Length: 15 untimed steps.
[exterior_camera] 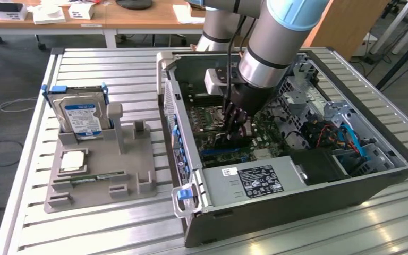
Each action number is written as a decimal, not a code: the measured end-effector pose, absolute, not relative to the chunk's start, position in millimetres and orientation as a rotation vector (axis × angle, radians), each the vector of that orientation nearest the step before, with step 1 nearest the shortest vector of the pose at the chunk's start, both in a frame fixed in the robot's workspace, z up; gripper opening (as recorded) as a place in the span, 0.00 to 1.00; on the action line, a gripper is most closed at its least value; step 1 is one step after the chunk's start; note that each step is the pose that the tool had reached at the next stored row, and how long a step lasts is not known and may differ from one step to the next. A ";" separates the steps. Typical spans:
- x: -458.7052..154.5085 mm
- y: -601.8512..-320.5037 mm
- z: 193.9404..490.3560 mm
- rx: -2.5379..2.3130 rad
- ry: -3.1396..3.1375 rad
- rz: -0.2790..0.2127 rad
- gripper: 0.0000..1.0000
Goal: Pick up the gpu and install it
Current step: 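Insert the gpu into the slot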
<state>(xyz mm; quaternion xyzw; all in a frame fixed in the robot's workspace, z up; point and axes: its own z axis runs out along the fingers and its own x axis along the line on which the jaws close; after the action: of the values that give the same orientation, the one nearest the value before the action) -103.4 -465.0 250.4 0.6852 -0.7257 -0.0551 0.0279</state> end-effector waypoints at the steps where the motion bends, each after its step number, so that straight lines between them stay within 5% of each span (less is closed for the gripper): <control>1: -103.5 -464.9 250.1 2.115 -2.241 -0.172 0.27; 5: -103.5 -465.0 250.3 2.115 -2.240 -0.170 0.40; 15: -103.4 -465.0 251.6 2.115 -2.240 -0.170 0.40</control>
<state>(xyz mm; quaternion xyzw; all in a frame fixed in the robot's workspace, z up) -103.4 -465.0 251.6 0.6852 -0.7257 -0.0551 0.0279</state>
